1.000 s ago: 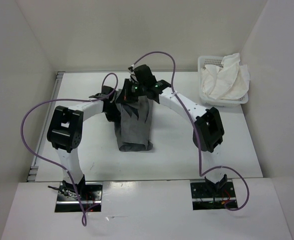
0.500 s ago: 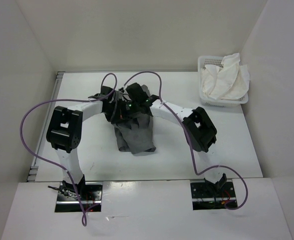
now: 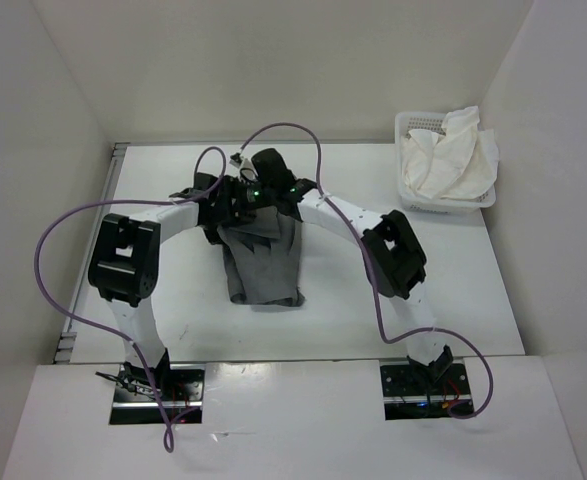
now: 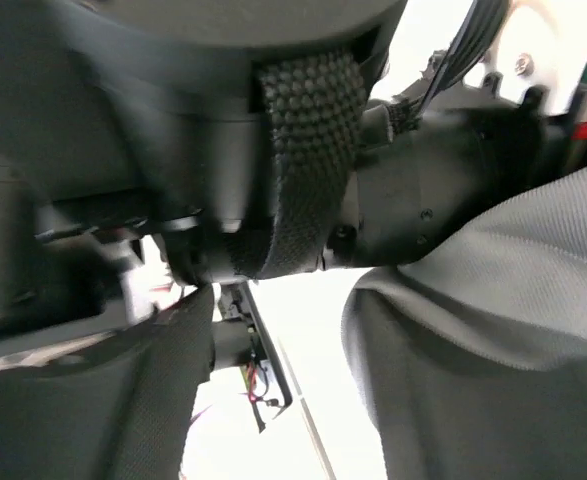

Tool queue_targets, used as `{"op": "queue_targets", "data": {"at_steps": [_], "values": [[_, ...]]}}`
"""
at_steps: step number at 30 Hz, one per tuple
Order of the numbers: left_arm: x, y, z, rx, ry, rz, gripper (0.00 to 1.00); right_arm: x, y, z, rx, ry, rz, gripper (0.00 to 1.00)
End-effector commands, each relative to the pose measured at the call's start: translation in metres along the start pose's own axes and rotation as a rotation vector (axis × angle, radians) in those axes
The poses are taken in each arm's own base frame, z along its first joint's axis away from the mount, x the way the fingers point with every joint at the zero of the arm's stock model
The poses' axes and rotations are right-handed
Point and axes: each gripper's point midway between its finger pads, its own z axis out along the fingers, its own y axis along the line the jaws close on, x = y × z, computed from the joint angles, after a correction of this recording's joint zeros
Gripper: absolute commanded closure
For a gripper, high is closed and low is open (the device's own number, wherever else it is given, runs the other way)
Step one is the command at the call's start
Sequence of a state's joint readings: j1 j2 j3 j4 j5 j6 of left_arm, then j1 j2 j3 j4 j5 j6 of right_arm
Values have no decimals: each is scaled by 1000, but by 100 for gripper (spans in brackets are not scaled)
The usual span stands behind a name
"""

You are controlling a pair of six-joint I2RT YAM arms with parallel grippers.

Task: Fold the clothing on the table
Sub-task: Fold the skirt

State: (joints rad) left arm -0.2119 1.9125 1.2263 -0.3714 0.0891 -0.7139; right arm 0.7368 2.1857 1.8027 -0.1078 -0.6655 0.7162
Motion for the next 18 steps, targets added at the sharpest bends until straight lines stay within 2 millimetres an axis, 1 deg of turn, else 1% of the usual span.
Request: {"op": "queue_targets", "data": {"at_steps": [1, 2, 3, 4, 5, 6, 7, 8, 9, 10, 11, 12, 13, 14, 15, 16, 17, 18], "values": [[14, 16, 1, -46, 33, -14, 100, -42, 4, -1, -26, -97, -45, 32], [14, 16, 1, -46, 33, -14, 100, -48, 3, -8, -10, -109, -57, 32], [14, 16, 1, -46, 33, -14, 100, -50, 4, -13, 7, -122, -100, 32], [14, 16, 1, -46, 33, -14, 100, -57, 4, -20, 52, -163, -121, 32], [8, 16, -3, -40, 17, -21, 100, -66, 22, -37, 58, -204, -162, 32], [3, 11, -8, -27, 0, -19, 100, -71, 30, -47, 71, -226, -206, 32], [2, 16, -9, -36, 5, -29, 100, -75, 27, -59, 123, -241, -199, 32], [-10, 6, -19, -10, -31, -24, 100, -76, 39, -74, 134, -259, -215, 32], [-12, 10, -22, -16, -32, -35, 100, -78, 35, -85, 168, -273, -224, 32], [-18, 5, -29, -5, -47, -33, 100, -77, 32, -93, 204, -284, -225, 32], [-29, 1, -41, 15, -84, -29, 100, -70, 25, -106, 265, -304, -222, 32], [-39, -4, -52, 16, -119, -26, 100, -63, 21, -111, 285, -301, -226, 32], [-46, -8, -67, 23, -150, -24, 100, -60, 16, -118, 292, -306, -222, 32], [-55, -8, -77, 20, -179, -21, 100, -52, 5, -127, 314, -314, -210, 32], [-59, -11, -87, 17, -192, -21, 100, -44, 4, -128, 301, -305, -211, 32], [-72, -20, -107, 40, -244, -8, 100, -43, -3, -135, 311, -313, -203, 32], [-81, -20, -118, 46, -269, -6, 100, -31, -19, -138, 336, -295, -168, 32], [-87, -16, -129, 35, -291, -19, 100, -27, -15, -144, 333, -299, -171, 32]]}}
